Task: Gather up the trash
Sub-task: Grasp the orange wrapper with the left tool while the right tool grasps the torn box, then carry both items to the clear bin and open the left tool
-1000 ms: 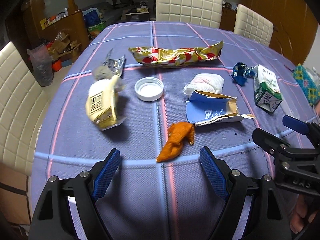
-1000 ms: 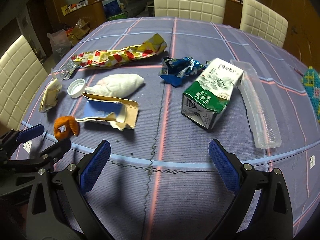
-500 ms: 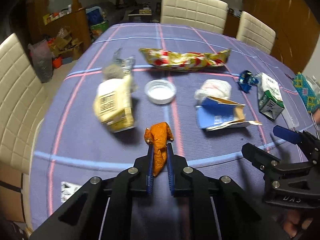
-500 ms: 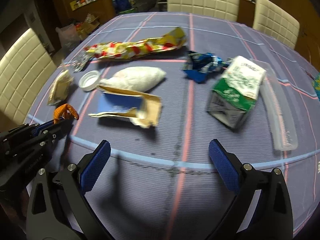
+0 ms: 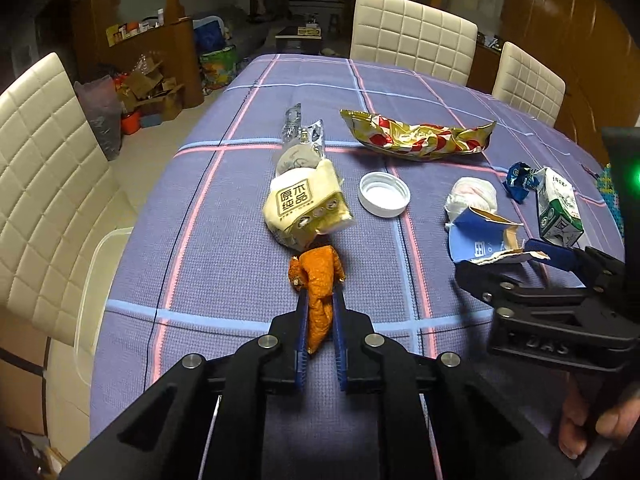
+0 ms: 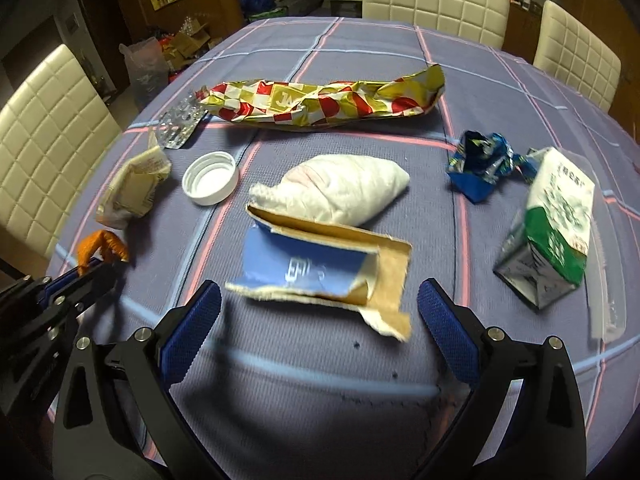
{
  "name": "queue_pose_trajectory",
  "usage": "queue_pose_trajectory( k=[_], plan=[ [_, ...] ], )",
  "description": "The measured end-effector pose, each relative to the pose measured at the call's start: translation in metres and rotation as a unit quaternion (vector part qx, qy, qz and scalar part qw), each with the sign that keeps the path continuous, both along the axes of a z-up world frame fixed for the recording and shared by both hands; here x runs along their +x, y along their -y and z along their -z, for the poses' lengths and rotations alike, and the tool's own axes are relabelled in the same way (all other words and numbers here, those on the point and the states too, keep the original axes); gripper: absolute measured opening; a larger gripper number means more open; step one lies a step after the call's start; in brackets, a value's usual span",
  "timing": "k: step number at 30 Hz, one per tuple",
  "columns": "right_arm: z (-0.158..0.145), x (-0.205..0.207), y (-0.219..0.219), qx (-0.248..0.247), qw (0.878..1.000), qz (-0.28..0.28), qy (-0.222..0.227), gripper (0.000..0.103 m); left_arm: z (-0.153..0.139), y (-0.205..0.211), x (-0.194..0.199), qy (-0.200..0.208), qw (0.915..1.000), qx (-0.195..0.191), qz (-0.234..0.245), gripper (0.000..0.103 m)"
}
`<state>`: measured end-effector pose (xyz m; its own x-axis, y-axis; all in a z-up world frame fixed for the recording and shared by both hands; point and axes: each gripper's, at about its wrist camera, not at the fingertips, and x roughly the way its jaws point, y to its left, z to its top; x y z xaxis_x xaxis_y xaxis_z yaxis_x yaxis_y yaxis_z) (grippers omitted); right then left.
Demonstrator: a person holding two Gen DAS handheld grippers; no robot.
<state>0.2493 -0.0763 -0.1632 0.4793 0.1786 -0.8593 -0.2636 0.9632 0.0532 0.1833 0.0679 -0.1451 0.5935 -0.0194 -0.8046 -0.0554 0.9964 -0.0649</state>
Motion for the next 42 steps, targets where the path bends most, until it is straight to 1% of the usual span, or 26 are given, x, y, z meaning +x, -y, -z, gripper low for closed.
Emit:
queue_pose_trajectory(
  k=[3,4,5,10,15,21,24,31,42],
  plan=[
    [0.002,0.003,-0.005,-0.010,1.000,-0.001,0.006,0.097,0.002,0.000,0.003,0.001,1.0000,0.002,0.002,0.011],
    [0.003,0.003,-0.006,-0.014,1.000,-0.002,0.008,0.094,0.003,0.000,0.004,0.000,1.0000,0.001,0.003,0.011],
    [0.002,0.003,-0.008,-0.022,1.000,-0.002,0.017,0.086,0.003,0.000,0.005,-0.001,1.0000,0.000,0.004,0.011],
    [-0.002,-0.005,-0.012,-0.029,0.999,-0.009,0.039,0.085,0.004,0.001,0.005,0.000,1.0000,-0.001,0.004,0.011],
    [-0.009,-0.015,-0.013,-0.029,0.998,-0.016,0.044,0.085,-0.001,-0.003,-0.004,0.008,1.0000,-0.001,0.002,0.011],
    [-0.021,-0.035,-0.022,-0.027,0.998,-0.032,0.050,0.085,-0.014,-0.012,-0.024,0.026,0.9996,0.000,-0.009,0.011],
    [-0.027,-0.045,-0.033,-0.027,0.997,-0.045,0.054,0.085,-0.018,-0.021,-0.035,0.032,0.9994,0.002,-0.017,0.011],
    [-0.036,-0.070,-0.071,-0.028,0.994,-0.083,0.059,0.085,-0.025,-0.056,-0.060,0.042,0.9980,0.001,-0.048,0.011],
    [-0.045,-0.090,-0.133,-0.035,0.987,-0.141,0.067,0.085,-0.030,-0.110,-0.090,0.054,0.9935,0.001,-0.100,0.011]
  ],
)
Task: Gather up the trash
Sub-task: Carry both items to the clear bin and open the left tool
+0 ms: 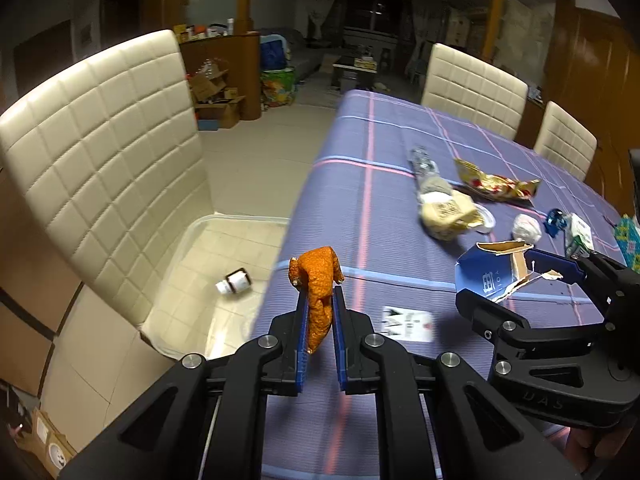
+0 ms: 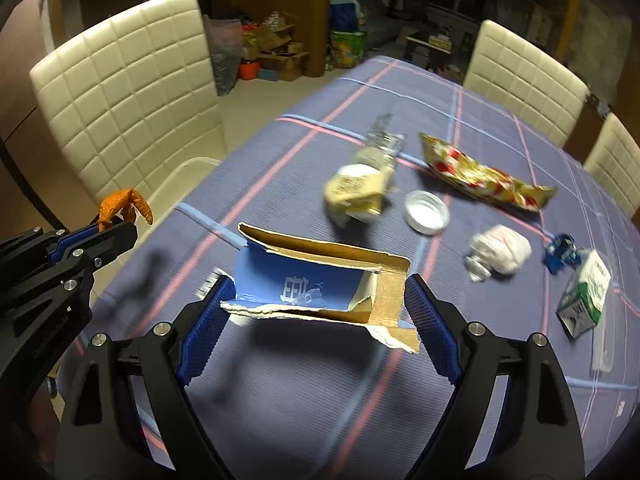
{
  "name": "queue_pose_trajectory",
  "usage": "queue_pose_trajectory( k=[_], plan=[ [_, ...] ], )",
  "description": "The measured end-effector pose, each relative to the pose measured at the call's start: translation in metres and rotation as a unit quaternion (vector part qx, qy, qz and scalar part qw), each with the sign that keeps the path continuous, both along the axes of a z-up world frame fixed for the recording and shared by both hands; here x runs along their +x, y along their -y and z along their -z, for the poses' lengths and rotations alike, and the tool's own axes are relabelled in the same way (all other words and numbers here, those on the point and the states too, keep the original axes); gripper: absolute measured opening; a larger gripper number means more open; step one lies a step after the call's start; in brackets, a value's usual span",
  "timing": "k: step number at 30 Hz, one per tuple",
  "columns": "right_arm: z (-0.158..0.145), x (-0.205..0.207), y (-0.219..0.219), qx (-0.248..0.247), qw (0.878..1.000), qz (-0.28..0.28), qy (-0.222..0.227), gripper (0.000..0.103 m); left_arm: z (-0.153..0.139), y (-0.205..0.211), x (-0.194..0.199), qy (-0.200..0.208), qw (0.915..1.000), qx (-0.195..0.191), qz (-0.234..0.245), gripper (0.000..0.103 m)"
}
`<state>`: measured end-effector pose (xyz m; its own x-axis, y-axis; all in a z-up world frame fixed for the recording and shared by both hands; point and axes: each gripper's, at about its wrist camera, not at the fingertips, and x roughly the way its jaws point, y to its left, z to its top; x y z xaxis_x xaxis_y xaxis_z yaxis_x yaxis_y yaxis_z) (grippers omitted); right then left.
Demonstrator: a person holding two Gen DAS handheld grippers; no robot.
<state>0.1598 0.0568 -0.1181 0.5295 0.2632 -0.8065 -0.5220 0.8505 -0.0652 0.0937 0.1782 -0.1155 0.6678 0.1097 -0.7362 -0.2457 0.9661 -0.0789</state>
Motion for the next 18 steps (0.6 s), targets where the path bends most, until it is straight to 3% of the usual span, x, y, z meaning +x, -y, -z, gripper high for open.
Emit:
queue_pose_trajectory(
  k=[18],
  plan=[
    [0.007,0.009,-0.080,-0.017,0.998,-0.056,-0.011,0.085,0.020,-0.074,-0.002,-0.012,0.9978,0.007,-0.065,0.011]
  ],
)
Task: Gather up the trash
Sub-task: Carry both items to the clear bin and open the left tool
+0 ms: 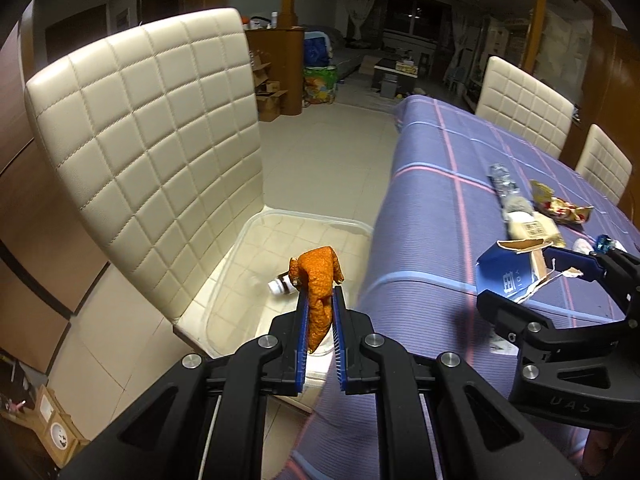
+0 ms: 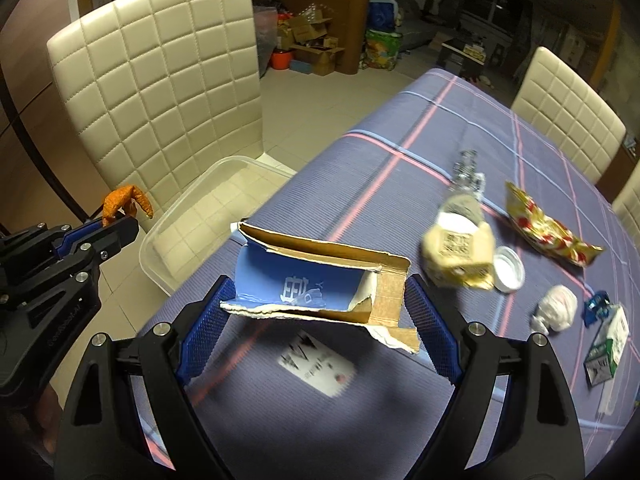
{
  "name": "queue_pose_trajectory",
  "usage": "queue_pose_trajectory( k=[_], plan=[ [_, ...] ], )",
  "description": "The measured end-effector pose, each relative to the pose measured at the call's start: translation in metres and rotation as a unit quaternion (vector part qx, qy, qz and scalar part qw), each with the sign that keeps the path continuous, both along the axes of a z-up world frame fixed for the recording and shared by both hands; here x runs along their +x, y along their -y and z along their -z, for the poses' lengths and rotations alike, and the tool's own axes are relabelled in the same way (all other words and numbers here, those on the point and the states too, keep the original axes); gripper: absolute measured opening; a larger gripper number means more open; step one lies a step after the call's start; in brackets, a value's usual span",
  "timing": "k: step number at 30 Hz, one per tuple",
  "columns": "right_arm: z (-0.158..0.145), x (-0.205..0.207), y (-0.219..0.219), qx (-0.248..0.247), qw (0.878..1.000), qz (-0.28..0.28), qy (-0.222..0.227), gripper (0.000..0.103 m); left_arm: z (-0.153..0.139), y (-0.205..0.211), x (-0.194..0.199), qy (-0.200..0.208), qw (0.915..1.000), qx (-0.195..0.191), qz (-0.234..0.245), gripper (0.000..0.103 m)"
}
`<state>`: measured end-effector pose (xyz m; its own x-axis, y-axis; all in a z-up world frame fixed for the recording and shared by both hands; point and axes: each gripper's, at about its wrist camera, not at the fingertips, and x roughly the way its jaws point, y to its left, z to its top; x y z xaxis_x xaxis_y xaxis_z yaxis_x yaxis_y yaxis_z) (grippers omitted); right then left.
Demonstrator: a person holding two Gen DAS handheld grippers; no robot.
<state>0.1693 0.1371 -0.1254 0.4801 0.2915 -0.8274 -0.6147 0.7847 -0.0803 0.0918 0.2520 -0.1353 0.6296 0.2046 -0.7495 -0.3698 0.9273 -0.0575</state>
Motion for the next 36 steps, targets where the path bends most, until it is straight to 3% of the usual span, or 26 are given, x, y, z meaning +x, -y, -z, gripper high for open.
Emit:
queue_pose_trajectory(
  k=[12,31,33,35,36],
  plan=[
    [0.006,0.019,-0.039,-0.001,1.000,-0.023,-0.008,0.085,0.017,-0.039,0.014,-0.019,0.9992,0.006,-0.036,0.011],
    [0.013,0.051,-0.066,-0.003,1.000,-0.024,-0.006,0.085,0.034,-0.059,0.049,-0.036,0.9985,0.002,-0.040,0.013],
    [0.014,0.053,-0.068,-0.004,1.000,-0.024,-0.006,0.085,0.037,-0.064,0.050,-0.040,0.9981,-0.008,-0.046,0.027],
    [0.015,0.056,-0.069,-0.004,1.000,-0.022,-0.007,0.085,0.036,-0.067,0.048,-0.032,0.9979,-0.007,-0.056,0.073],
    [0.016,0.057,-0.070,-0.005,1.000,-0.022,-0.008,0.085,0.034,-0.068,0.045,-0.021,0.9978,0.000,-0.063,0.075]
  ],
)
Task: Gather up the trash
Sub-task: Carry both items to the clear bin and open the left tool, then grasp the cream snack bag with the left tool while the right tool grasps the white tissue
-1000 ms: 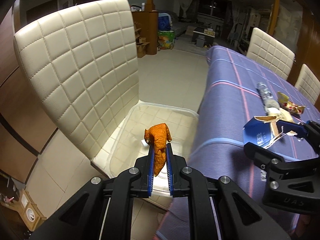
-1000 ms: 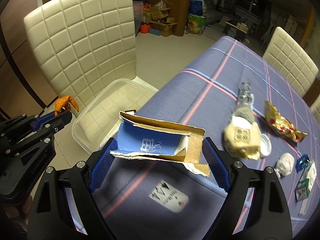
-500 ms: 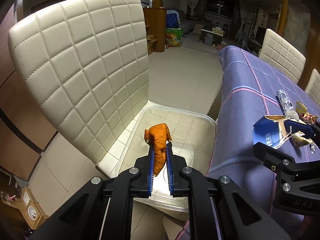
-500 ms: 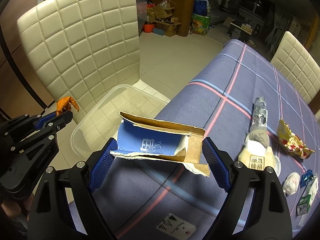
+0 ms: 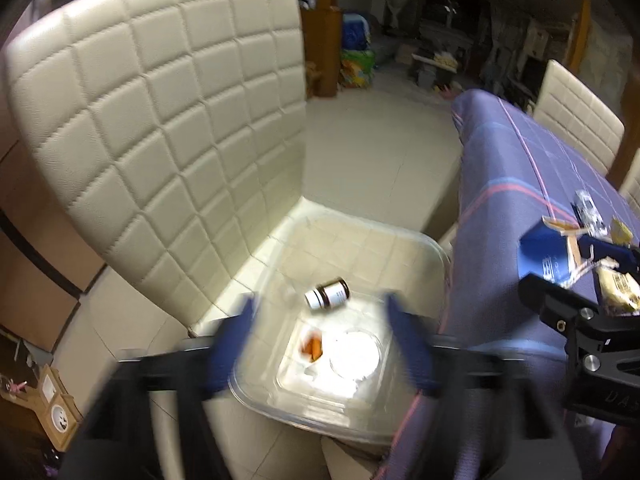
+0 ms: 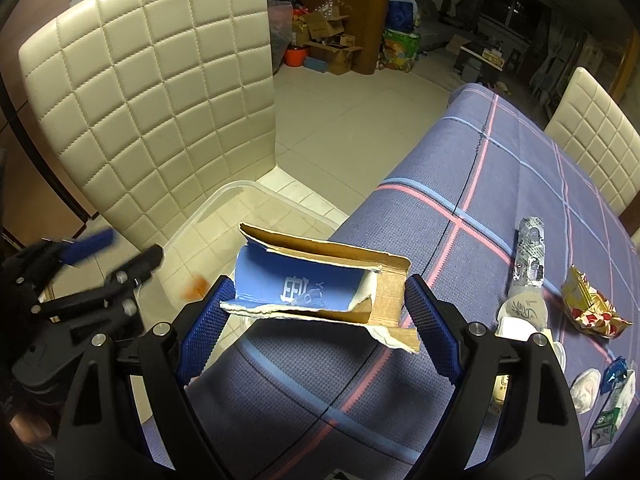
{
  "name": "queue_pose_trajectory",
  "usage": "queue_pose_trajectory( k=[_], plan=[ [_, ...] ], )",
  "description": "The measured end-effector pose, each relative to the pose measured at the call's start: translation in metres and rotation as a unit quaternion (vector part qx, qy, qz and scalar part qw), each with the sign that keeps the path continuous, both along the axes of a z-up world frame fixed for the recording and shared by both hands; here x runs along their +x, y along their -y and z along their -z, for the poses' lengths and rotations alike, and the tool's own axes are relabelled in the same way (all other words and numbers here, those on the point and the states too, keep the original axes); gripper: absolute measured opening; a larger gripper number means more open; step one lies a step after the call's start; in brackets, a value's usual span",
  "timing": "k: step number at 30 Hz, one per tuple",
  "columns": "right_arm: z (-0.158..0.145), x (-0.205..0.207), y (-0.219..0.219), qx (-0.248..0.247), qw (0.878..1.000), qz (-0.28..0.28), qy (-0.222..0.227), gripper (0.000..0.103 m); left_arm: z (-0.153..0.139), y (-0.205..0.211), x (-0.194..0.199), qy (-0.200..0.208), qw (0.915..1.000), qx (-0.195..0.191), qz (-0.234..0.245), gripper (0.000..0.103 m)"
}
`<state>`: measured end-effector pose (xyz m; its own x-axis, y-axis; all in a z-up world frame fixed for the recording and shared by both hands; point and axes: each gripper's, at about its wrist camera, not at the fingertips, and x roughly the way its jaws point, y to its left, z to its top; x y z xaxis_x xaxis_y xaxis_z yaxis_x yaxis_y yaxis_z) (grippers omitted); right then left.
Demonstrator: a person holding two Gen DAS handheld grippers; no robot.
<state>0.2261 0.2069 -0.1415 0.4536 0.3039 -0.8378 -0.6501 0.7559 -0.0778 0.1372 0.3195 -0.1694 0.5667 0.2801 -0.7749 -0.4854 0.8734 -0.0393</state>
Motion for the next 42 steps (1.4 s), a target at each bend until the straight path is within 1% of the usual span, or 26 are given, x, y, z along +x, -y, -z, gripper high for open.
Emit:
queue_pose_trajectory(
  k=[2,5,15,16,18,19,22,27,31,36,42],
  plan=[
    [0.002,0.001,-0.002,-0.002,1.000,-0.001,-0.001,0.085,-0.005,0.000,-0.005,0.013,0.9998,0.016,-0.006,0.076],
    [0.004,0.002,-0.005,-0.004,1.000,-0.003,-0.004,0.085,-0.006,-0.005,-0.007,0.012,0.9994,0.025,-0.018,0.077],
    [0.005,-0.004,-0.024,-0.004,1.000,-0.029,-0.006,0.086,-0.001,-0.031,-0.026,0.003,0.9978,0.018,-0.063,0.077],
    [0.005,-0.005,-0.027,-0.002,0.999,-0.036,-0.013,0.087,-0.002,-0.033,-0.028,0.003,0.9976,0.017,-0.068,0.077],
    [0.006,-0.006,-0.031,-0.007,0.999,-0.038,-0.020,0.095,-0.003,-0.036,-0.031,0.004,0.9971,0.016,-0.074,0.077],
    [0.006,-0.006,-0.031,-0.004,0.999,-0.035,-0.020,0.097,-0.004,-0.037,-0.032,0.005,0.9970,0.015,-0.076,0.077],
    [0.005,-0.008,-0.029,-0.002,0.999,-0.032,-0.018,0.097,-0.006,-0.035,-0.035,0.006,0.9972,0.011,-0.074,0.077],
    [0.003,-0.012,-0.010,-0.007,1.000,-0.018,-0.014,0.097,-0.011,-0.020,-0.034,0.008,0.9984,0.011,-0.055,0.077],
    [-0.001,-0.016,0.018,-0.005,1.000,0.004,-0.010,0.097,-0.019,0.005,-0.031,0.007,0.9996,0.012,-0.024,0.077],
    [-0.009,-0.022,0.067,0.002,0.999,0.043,-0.005,0.097,-0.029,0.045,-0.024,0.008,0.9996,0.015,0.024,0.077],
    [-0.019,-0.022,0.138,0.017,0.995,0.103,0.004,0.097,-0.040,0.100,-0.010,0.012,0.9961,-0.003,0.087,0.077]
  ],
)
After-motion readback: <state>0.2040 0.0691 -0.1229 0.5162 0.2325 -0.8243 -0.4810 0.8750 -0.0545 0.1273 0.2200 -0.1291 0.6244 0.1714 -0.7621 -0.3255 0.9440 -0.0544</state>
